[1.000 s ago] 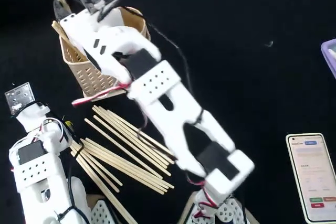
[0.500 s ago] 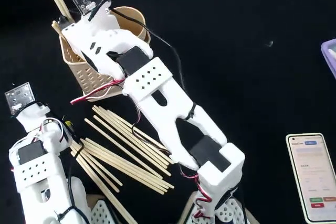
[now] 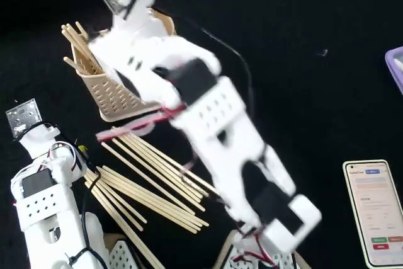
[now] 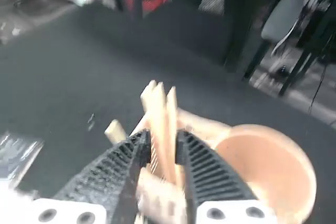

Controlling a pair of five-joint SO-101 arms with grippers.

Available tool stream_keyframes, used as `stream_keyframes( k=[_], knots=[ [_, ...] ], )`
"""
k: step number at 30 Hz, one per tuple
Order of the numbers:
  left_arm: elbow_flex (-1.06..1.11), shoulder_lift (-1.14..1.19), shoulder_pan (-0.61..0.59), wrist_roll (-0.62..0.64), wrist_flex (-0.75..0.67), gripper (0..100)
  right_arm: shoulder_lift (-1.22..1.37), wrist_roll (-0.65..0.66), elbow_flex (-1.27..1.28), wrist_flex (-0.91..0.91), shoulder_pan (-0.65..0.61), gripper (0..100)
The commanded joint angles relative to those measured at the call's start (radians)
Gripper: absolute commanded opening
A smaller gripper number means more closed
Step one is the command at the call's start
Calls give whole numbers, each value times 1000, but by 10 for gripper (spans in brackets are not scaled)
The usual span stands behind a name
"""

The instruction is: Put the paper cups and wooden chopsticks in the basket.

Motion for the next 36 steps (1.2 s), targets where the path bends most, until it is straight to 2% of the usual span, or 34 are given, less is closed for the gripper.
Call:
stream_keyframes(
  k=[1,6,11,16,19,25,29,33,36],
  knots=[
    [-7,-11,-10,11,-15,216,-156,0,-54,339,-66,68],
    [-7,-11,-5,11,-15,216,-176,5,-51,586,-71,123],
    [-7,-11,-5,11,-15,216,-248,97,116,623,-110,135],
    [-5,-11,-10,11,-15,216,-461,115,527,450,-172,136],
    [2,-11,-8,11,-31,216,-552,199,825,295,-170,139],
    [4,-11,-7,11,-43,216,-539,265,1247,15,-175,161],
    [4,-11,-8,11,-43,216,-447,275,1369,-190,-172,245],
    [4,-11,-10,11,-43,216,-286,275,1360,-328,-138,247],
    [4,-11,-12,11,-41,216,-151,275,1302,-353,-106,247]
  ],
)
